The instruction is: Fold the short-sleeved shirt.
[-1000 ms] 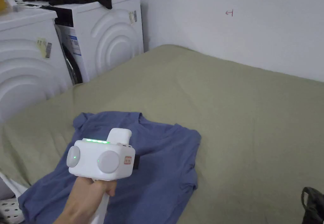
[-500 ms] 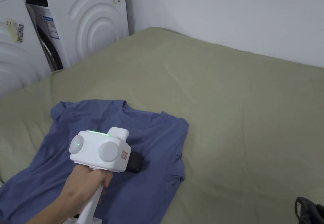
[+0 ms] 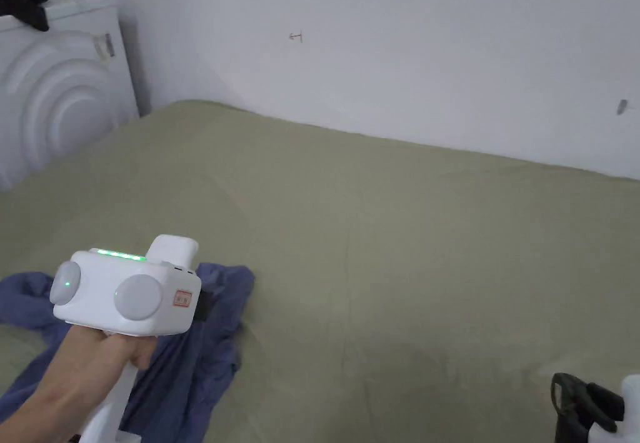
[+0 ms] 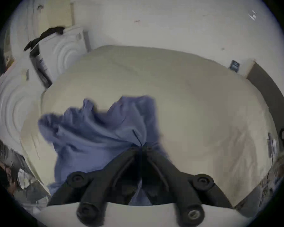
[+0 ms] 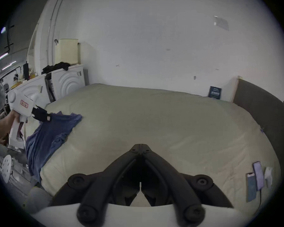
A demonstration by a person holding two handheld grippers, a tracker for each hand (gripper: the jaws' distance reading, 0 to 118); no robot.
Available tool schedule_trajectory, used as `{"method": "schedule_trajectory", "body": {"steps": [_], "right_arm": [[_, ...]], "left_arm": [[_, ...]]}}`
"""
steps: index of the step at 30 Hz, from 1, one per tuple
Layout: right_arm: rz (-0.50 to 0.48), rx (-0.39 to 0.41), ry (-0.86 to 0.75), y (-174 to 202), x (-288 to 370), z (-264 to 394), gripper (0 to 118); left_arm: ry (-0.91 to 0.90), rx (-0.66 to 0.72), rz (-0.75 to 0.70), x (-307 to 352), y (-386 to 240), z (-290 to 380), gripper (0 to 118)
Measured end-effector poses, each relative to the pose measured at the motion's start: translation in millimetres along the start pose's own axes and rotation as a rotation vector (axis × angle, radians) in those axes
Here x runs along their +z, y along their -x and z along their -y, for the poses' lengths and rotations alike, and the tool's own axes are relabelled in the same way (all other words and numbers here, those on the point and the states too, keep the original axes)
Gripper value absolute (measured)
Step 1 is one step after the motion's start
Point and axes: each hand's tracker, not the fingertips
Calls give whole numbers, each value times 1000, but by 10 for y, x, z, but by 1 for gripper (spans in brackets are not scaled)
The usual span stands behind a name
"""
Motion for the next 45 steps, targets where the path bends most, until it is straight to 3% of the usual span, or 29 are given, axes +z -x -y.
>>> {"method": "schedule_trajectory", "body": {"steps": [7,16,19,24,25,26,27,28,29,33,34,37,39,41,42,43,44,45], "right_arm": [[169,-40,-16,-757,608,92,1],[322,-143,-15,-1461,1062,270,1],[351,-164,-7,-1600,1114,331,1],[370,-186,16,-1754,1070,449,1],[371,-195,22,-1774,1045,473,1],[370,-202,26,-1787,1026,491,1],[368,-208,30,-1791,999,509,2],[365,-210,33,-1789,974,520,2],[364,-212,35,-1781,954,525,2],[338,-228,24,-1703,896,476,2],[325,-227,9,-1661,892,451,2],[295,-216,-28,-1515,889,362,2],[272,-205,-55,-1388,929,307,2],[246,-196,-87,-1247,992,263,2],[239,-186,-98,-1185,1023,248,2],[238,-177,-108,-1110,1061,232,2],[234,-168,-123,-1037,1104,217,2],[224,-163,-135,-985,1139,213,2]], "left_arm": [[-80,-186,262,200,-1655,-655,0],[-52,-338,605,28,-3771,-844,0],[-15,-348,641,-211,-4192,-720,0],[113,-350,555,-821,-4427,-371,4],[113,-329,555,-930,-4395,-319,19],[119,-288,524,-987,-4371,-268,56],[131,-268,496,-1063,-4326,-248,102],[157,-250,493,-1138,-4277,-229,118],[98,-205,516,-1101,-4155,-230,113],[90,-165,523,-719,-3836,-615,113],[90,-171,517,-658,-3738,-196,113],[120,-168,565,-166,-3333,-98,113],[49,-124,547,139,-2936,-83,112],[-134,-103,433,654,-2562,53,86],[-204,-100,372,883,-2408,123,65],[-276,-93,321,1088,-2236,216,35],[-326,-89,278,1261,-2078,309,17],[-356,-74,238,1405,-1949,386,11]]}}
